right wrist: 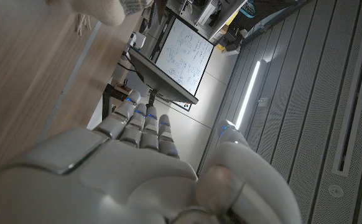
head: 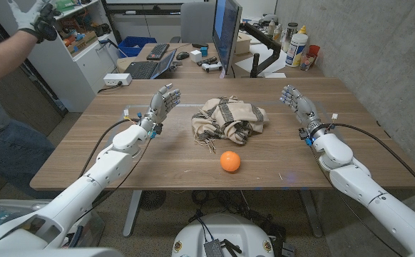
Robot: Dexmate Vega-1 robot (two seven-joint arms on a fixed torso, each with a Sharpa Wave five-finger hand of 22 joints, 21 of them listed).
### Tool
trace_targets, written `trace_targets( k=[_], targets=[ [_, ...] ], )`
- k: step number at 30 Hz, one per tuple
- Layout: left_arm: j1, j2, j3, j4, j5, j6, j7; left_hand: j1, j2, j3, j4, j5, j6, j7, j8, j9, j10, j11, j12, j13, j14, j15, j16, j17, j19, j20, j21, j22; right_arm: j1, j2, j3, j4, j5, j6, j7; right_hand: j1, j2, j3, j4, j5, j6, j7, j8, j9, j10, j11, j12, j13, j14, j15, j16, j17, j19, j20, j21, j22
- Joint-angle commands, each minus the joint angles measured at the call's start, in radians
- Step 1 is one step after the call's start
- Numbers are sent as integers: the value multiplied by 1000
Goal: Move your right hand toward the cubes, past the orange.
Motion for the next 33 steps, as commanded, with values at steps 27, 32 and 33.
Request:
trace_targets(
  k=[27,32,33],
  targets=[
    [141,104,-57,-301,14,145,174,10,5,-19,-1,15,18,-3,5,4,16,-2,9,1,19,-2,7,4,16,-43,-11,5,-66,-77,62,23,-25,148,92,25,0,-4,-24,23,50,-49,14,3,63,-16,19,6,48,-9,0,2,45,-1,-1,1],
    [154,111,-62,-319,13,165,193,11,6,-21,-1,17,19,-3,5,4,16,-3,9,1,20,-2,7,4,17,-43,-13,5,-66,-75,64,45,-52,185,89,26,-1,-6,-27,26,64,-62,16,3,77,-17,21,6,59,-19,0,2,53,-4,-2,1],
    [156,112,-63,-321,10,171,195,11,6,-22,-1,17,20,-3,5,4,16,-3,9,1,20,-2,6,4,17,-43,-13,5,-64,-73,63,52,-57,194,90,26,-1,-6,-27,26,67,-66,16,3,82,-16,22,6,62,-20,0,2,56,-4,-2,1]
  ],
)
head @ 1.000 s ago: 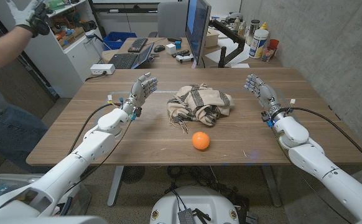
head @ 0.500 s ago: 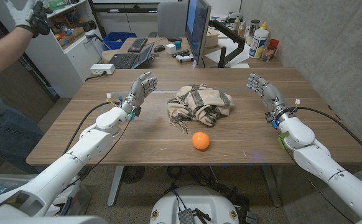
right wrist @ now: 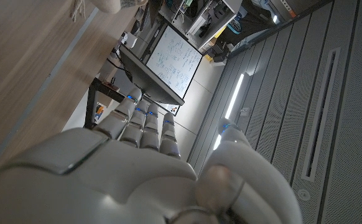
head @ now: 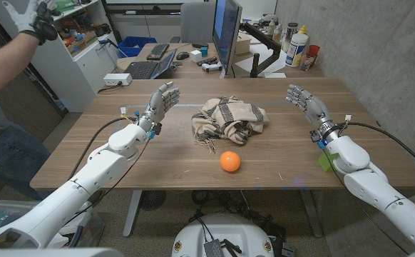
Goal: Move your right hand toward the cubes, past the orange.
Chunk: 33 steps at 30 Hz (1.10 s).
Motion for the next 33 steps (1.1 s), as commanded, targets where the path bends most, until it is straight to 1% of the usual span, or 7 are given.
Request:
trace_targets(
  k=[1,2,6,18,22,26,33],
  targets=[
    [42,22,-18,-68,-5,47,49,6,1,-5,0,10,5,0,5,4,5,-4,9,2,11,-1,6,4,8,-42,-2,5,-6,-3,9,44,-43,80,11,15,1,-2,-8,13,30,-25,11,1,23,3,5,6,19,-7,1,2,24,-6,-3,1],
    [42,22,-18,-70,-6,51,51,6,1,-6,0,10,5,0,5,4,5,-4,9,2,11,-1,6,4,8,-42,-2,5,-6,0,9,49,-42,88,12,15,1,-3,-9,15,43,-44,13,1,28,0,5,6,24,-7,0,2,30,-6,-3,1],
    [42,21,-22,-78,-19,57,47,6,1,-7,0,11,6,1,5,4,9,-2,10,2,12,0,6,4,9,-42,-3,5,-18,-10,17,49,-78,108,-7,18,2,-4,-12,18,60,-65,16,1,40,-7,7,6,38,-12,1,2,39,-6,-4,1],
    [57,39,-27,-119,-13,87,71,7,2,-12,0,14,10,1,6,5,11,-1,10,2,16,-1,7,4,12,-40,-6,5,-69,-47,47,28,-142,140,-42,22,3,-5,-17,24,88,-83,19,0,61,-17,9,6,54,-17,0,2,53,-6,-7,0],
    [67,21,-39,-119,-54,67,52,8,3,-14,0,16,13,1,6,5,10,0,9,2,17,-2,7,4,13,-40,-7,5,-95,-61,70,14,-153,152,-55,23,3,-6,-19,26,99,-86,20,0,65,-21,9,6,59,-18,0,3,56,-6,-8,0],
    [69,28,-41,-135,-50,72,58,8,3,-15,0,17,14,1,6,5,11,-1,9,2,18,-2,7,4,13,-39,-7,5,-108,-60,86,13,-151,164,-64,30,5,-4,-23,29,112,-93,22,0,76,-21,11,6,72,-24,1,2,60,-6,-10,0],
    [78,43,-51,-161,-50,87,72,8,4,-18,1,19,15,1,6,5,12,-2,9,2,18,-4,6,4,13,-36,-10,5,-136,-56,117,3,-192,194,-97,44,5,-1,-34,34,132,-104,23,0,90,-25,12,6,83,-28,-1,1,70,-7,-12,0]
  ],
)
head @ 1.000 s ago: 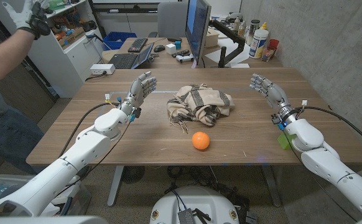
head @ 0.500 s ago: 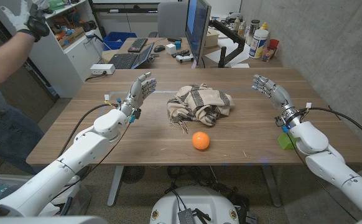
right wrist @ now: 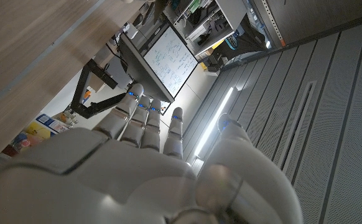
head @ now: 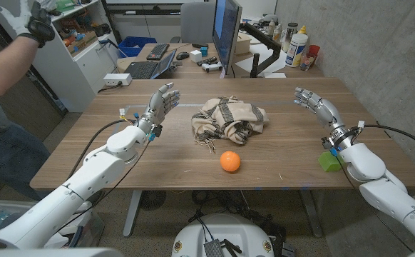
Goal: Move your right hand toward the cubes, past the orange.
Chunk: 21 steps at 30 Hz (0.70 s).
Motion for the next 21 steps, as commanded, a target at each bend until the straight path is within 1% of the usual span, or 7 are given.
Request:
trace_targets(
  k=[1,12,13,16,21],
  targets=[
    [25,16,-24,-57,-12,15,13,4,0,-3,2,11,8,1,6,5,12,-2,9,2,6,0,6,4,10,-40,-2,5,-52,-6,50,-18,-81,65,-69,16,0,1,-8,6,18,-9,7,2,15,-1,5,1,13,-4,-1,1,13,-5,-5,0],
    [15,18,-20,-58,-9,28,16,5,0,-6,2,13,10,0,6,5,13,-3,9,2,6,0,6,4,11,-39,-4,6,-116,-11,111,-56,-176,76,-129,18,-1,0,-11,9,31,-16,6,2,22,-3,5,1,19,-8,-2,1,22,-1,-6,0],
    [13,18,-19,-56,-9,29,15,5,1,-7,2,13,10,0,5,5,13,-4,8,2,7,0,6,4,11,-39,-4,6,-120,-11,116,-57,-185,78,-133,19,-2,0,-12,9,32,-16,6,2,21,-8,4,1,19,-8,-3,1,23,-1,-6,0],
    [7,10,-16,-48,-12,27,13,5,1,-8,2,14,10,0,5,5,12,-4,8,2,7,0,6,4,12,-38,-5,6,-134,-7,130,-63,-204,80,-143,26,-2,2,-17,11,35,-21,5,2,23,-8,3,1,22,-9,-4,1,24,-1,-7,0],
    [-3,3,-8,-40,-9,24,9,5,1,-10,3,16,12,0,5,5,12,-3,8,2,7,0,6,4,12,-38,-6,6,-153,2,154,-67,-245,83,-167,47,-7,5,-33,17,41,-27,3,2,30,-15,2,1,24,-11,-7,-1,27,3,-11,-1]
  ],
)
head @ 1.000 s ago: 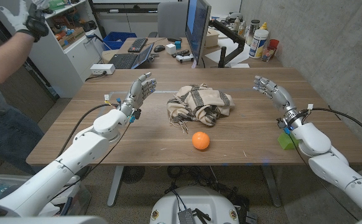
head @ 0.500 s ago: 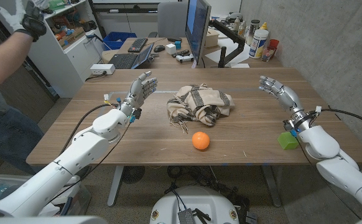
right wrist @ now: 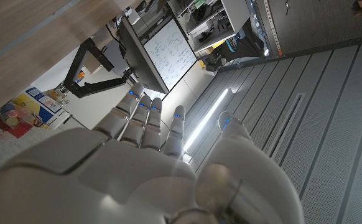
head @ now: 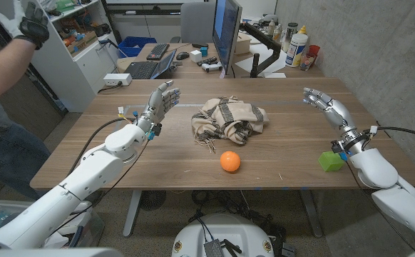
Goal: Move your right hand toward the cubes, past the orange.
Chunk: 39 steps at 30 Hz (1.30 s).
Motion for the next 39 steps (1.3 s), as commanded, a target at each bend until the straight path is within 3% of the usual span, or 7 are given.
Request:
trace_targets(
  k=[1,7,31,39],
  targets=[
    [-23,-12,13,12,1,4,-4,6,1,-8,0,4,10,2,5,5,8,4,8,2,7,-1,6,4,7,-33,-6,6,-57,17,65,-22,-121,15,-75,25,-7,2,-18,11,11,-6,3,2,16,-7,4,1,6,-5,-4,-1,10,4,-4,-1],
    [-29,-13,14,8,2,9,1,6,2,-10,1,5,11,1,5,5,8,4,8,2,7,1,5,4,6,-32,-8,6,-70,30,83,-18,-144,24,-88,37,-13,2,-28,15,32,-11,6,2,28,-7,4,1,1,-22,-8,-1,10,9,-9,-1],
    [-57,-24,25,20,8,22,5,7,3,-17,1,10,12,0,4,5,9,4,7,2,8,1,5,4,5,-26,-13,6,-169,61,178,-38,-255,46,-133,44,-16,1,-33,21,56,-21,5,2,29,-21,-2,1,-1,-24,-11,1,22,31,-12,0],
    [-59,-27,29,15,13,29,15,8,5,-23,2,14,35,11,11,5,17,21,9,1,16,13,7,4,8,-29,-16,6,-190,79,214,-38,-352,51,-170,65,18,19,-35,28,68,-33,2,2,36,-35,-4,2,2,-28,-9,3,31,36,-14,0]
  ],
)
